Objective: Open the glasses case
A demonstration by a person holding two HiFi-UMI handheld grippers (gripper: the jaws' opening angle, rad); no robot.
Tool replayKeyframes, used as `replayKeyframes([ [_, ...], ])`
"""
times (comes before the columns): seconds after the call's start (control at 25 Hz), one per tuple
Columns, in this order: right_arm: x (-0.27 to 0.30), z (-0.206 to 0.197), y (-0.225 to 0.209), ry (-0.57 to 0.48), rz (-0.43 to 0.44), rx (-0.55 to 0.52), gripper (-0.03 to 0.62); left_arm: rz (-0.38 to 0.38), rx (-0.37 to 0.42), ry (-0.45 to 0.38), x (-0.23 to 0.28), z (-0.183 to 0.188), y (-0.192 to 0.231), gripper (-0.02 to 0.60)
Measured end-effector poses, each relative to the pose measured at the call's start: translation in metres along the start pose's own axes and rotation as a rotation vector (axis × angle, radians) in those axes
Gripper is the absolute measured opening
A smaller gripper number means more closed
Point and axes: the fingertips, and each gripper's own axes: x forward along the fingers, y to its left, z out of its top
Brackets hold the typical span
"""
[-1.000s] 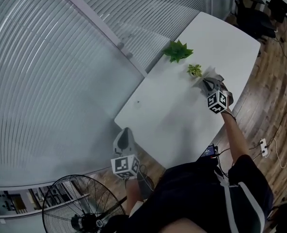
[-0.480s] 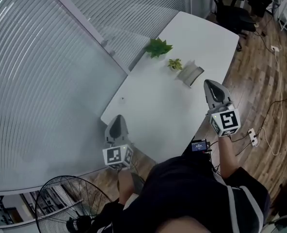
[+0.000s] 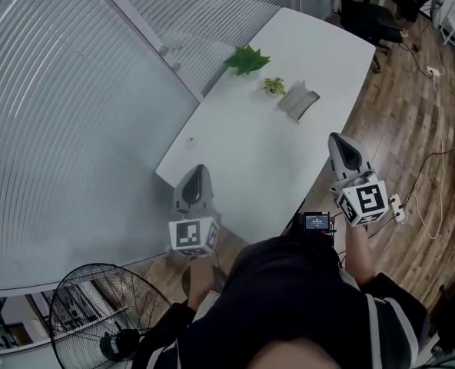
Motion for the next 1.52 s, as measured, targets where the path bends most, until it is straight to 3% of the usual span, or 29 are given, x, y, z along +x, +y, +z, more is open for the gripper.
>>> replayKeyframes([
  [0.6, 0.001, -0.001, 0.010, -0.019, -0.008, -0.014, 0.014, 0.030, 0.011, -0.016, -0.001, 0.013, 0.010, -0.002],
  [0.88, 0.006, 0.001, 0.019, -0.026, 0.007, -0.068, 0.014, 0.025, 0.012, -0.023, 0.005, 0.011, 0.012, -0.002],
  [1.52, 0.007, 0.002, 0.017, -0.027, -0.008, -0.053, 0.013, 0.031, 0.012, -0.028, 0.005, 0.015, 0.020, -0.002],
])
